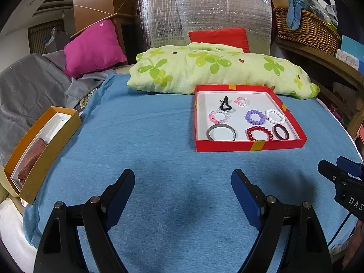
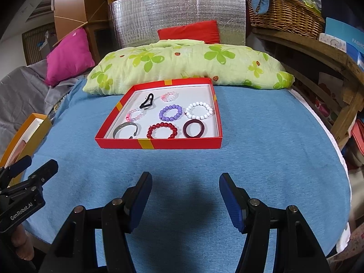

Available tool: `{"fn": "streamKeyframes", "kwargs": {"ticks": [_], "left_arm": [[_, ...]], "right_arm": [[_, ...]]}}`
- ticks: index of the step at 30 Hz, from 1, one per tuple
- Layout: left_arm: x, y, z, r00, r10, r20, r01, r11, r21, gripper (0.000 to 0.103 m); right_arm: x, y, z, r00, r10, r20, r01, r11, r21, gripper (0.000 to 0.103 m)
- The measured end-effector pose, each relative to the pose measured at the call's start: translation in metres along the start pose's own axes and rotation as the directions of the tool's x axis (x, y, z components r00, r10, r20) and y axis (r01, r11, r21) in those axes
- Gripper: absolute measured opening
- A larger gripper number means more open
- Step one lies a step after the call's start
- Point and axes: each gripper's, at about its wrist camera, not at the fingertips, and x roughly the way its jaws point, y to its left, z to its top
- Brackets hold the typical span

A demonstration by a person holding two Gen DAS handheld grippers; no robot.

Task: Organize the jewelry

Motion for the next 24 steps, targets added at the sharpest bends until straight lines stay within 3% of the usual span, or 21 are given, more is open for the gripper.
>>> {"fn": "streamKeyframes", "kwargs": {"ticks": [24], "left_arm": [[0.0006,0.0021,-0.0007,1.0,0.004,-0.002,-0.004,1.0,0.006,0.087]], "right_arm": [[0.0013,0.0057,0.0001,1.0,-0.001,0.001,0.001,1.0,-0.002,0.066]]}}
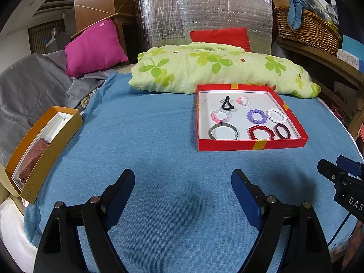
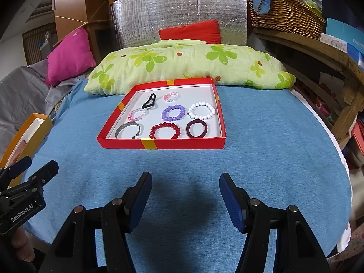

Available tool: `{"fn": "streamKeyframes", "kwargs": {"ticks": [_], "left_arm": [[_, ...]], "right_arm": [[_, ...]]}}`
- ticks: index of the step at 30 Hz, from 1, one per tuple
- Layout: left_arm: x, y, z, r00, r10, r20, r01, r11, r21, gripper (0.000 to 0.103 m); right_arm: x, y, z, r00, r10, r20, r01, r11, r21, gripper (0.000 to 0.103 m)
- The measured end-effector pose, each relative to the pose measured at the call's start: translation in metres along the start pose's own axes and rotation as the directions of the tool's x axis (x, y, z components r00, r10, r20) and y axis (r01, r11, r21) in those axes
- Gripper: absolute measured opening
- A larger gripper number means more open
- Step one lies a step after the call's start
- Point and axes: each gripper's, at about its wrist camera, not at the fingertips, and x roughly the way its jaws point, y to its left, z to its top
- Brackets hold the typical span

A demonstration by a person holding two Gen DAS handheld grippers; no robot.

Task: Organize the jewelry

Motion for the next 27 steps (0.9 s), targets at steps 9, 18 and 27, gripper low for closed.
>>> {"fn": "streamKeyframes", "kwargs": {"ticks": [9,18,27], "left_arm": [[-0.0005,0.0015,-0.0003,1.0,0.002,-0.002,-0.002,1.0,-0.002,0.087],[-0.0005,0.0039,-0.0007,1.0,0.004,-0.005,-0.004,1.0,0.0,0.087],[-0.0008,0.0038,-0.001,1.0,0.006,-0.004,-0.006,1.0,0.0,0.087]], "right_arm": [[0.0001,0.0031,0.0002,1.0,0.002,0.0,-0.002,1.0,-0.002,0.066],[0.0009,0.0081,-0.0003,1.0,0.005,-0.003,-0.005,1.0,-0.008,0.066],[0.0014,0.0094,-0.0001,1.0,0.006,0.001,-0.006,1.0,-0.006,0.066]]}}
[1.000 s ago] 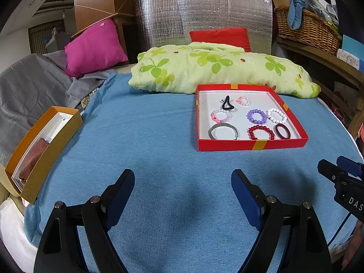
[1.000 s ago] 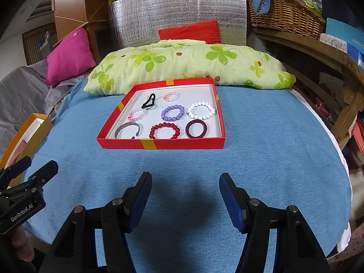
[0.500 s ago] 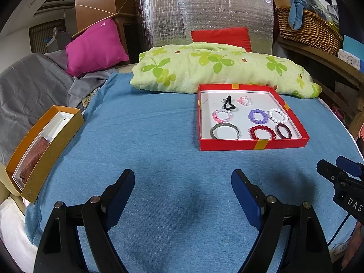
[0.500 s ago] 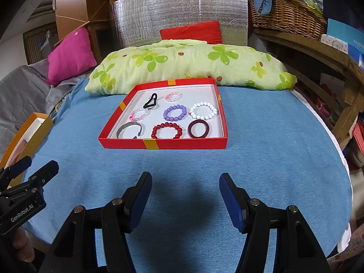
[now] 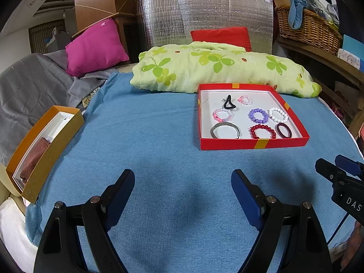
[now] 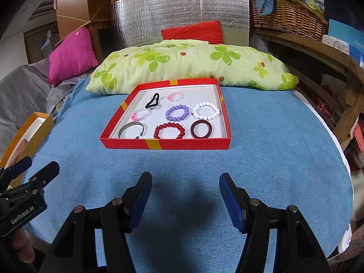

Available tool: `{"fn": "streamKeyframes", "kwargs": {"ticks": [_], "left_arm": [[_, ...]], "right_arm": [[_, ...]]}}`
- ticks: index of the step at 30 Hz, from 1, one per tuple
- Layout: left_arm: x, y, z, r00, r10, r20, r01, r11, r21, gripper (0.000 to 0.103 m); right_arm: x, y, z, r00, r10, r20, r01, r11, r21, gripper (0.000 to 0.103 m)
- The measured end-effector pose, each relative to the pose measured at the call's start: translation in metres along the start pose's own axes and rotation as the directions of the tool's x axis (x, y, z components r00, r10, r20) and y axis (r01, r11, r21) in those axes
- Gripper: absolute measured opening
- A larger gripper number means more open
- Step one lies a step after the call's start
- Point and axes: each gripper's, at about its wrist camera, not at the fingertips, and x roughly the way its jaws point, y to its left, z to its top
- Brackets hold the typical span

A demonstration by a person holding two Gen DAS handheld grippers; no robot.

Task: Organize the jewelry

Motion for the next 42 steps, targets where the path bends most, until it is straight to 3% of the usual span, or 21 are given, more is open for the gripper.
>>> {"fn": "streamKeyframes", "kwargs": {"ticks": [42], "left_arm": [[-0.0005,-0.0038,0.002,1.0,0.01,-0.003,-0.01,1.0,0.005,0.087]], "right_arm": [[0.0009,0.0008,0.0023,1.0,0.001,0.014,-0.001,1.0,0.004,0.066]]}}
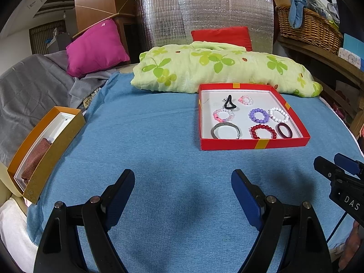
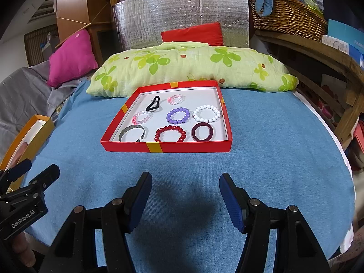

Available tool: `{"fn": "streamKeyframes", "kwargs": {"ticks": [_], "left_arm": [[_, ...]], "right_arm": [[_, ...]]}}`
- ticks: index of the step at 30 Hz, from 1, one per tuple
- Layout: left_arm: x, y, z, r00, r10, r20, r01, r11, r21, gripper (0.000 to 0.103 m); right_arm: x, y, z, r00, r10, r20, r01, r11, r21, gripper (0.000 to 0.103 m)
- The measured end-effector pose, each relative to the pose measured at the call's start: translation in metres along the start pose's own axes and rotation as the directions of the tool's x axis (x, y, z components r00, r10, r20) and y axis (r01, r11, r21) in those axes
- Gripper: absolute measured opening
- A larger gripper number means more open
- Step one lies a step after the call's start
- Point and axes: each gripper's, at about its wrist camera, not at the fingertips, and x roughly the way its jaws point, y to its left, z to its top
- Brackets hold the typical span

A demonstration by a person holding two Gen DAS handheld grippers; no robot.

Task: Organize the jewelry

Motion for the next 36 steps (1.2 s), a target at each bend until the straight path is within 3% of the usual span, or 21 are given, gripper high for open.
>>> {"fn": "streamKeyframes", "kwargs": {"ticks": [36], "left_arm": [[-0.0044,0.0022,0.0005,1.0,0.003,0.001,-0.003,1.0,0.015,0.087]], "right_arm": [[0.0015,0.008,0.0014,1.0,0.014,0.016,-0.014,1.0,0.003,0.066]]}}
